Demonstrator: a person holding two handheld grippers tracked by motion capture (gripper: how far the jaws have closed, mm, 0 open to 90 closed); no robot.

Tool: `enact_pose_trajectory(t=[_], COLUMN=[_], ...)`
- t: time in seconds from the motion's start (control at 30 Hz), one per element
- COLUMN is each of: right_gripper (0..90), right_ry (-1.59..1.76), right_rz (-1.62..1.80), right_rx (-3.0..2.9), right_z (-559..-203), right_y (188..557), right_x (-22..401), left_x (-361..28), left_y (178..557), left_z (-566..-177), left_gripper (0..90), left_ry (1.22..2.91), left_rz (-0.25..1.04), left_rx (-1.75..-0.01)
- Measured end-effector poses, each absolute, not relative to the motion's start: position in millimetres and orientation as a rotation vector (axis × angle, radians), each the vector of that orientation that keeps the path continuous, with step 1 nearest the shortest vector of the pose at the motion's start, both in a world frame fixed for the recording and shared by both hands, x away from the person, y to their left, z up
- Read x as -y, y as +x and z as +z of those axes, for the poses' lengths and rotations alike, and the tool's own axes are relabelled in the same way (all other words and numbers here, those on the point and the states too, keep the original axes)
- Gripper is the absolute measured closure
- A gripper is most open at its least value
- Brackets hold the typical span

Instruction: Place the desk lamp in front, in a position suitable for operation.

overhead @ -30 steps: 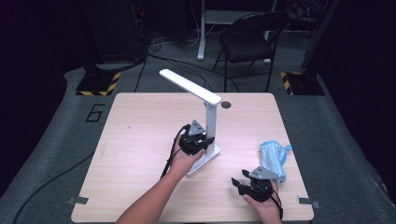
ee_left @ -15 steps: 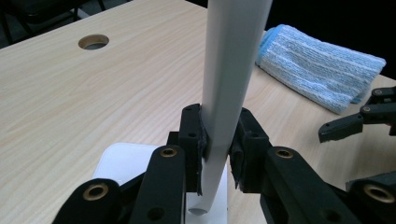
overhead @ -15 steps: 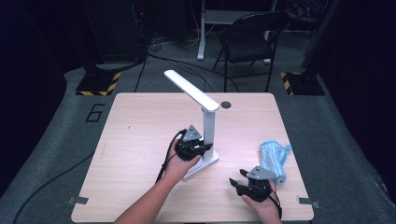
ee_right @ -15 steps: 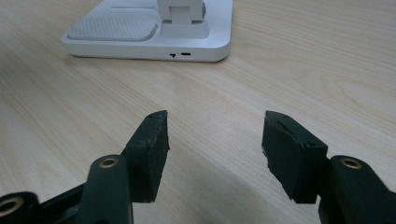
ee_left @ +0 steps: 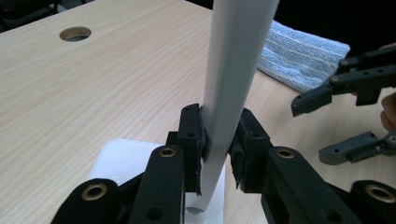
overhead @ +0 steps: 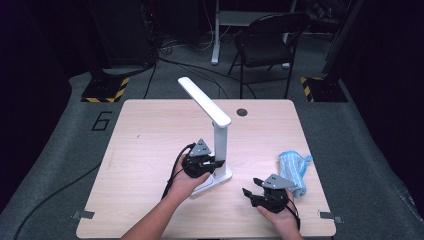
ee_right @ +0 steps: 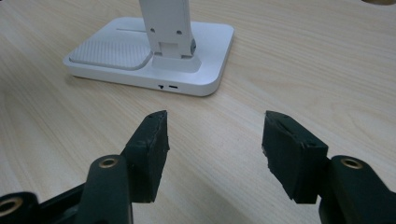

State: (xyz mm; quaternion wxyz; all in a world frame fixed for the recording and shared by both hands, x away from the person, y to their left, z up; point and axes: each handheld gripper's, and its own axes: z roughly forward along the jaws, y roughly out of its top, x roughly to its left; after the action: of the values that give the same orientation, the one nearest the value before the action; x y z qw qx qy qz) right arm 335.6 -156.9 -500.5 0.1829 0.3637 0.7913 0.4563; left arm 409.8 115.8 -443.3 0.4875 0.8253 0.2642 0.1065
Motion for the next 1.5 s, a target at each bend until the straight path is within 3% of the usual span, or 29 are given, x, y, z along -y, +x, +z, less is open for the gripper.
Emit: enact_pose_trajectory(t=[0.4, 0.5, 0.77, 1.5], right_gripper=[40.2, 40.2, 40.3, 35.7], right_ry=[0.984, 0.96, 0.903, 0.841], right_rz=[1.307, 1.322, 1.36, 1.421], right_rx=[-2.25, -2.26, -2.279, -2.342], right_z=[-488.4, -484.7, -474.2, -464.3], right_y=[348.5, 352.9, 365.4, 400.6], right_x=[142.1, 137.1, 121.7, 86.2], left_x=[-116.0, -120.0, -140.2, -172.2], left_y=[406.7, 406.4, 398.1, 378.9], left_z=[-442.7, -441.3, -439.1, -448.2], left_gripper=[73.7, 63.6, 51.2, 48.7], left_ry=[2.0, 1.985, 2.007, 2.011], left_rz=[0.221, 0.23, 0.233, 0.236], left_rx=[-0.644, -0.666, -0.697, -0.729])
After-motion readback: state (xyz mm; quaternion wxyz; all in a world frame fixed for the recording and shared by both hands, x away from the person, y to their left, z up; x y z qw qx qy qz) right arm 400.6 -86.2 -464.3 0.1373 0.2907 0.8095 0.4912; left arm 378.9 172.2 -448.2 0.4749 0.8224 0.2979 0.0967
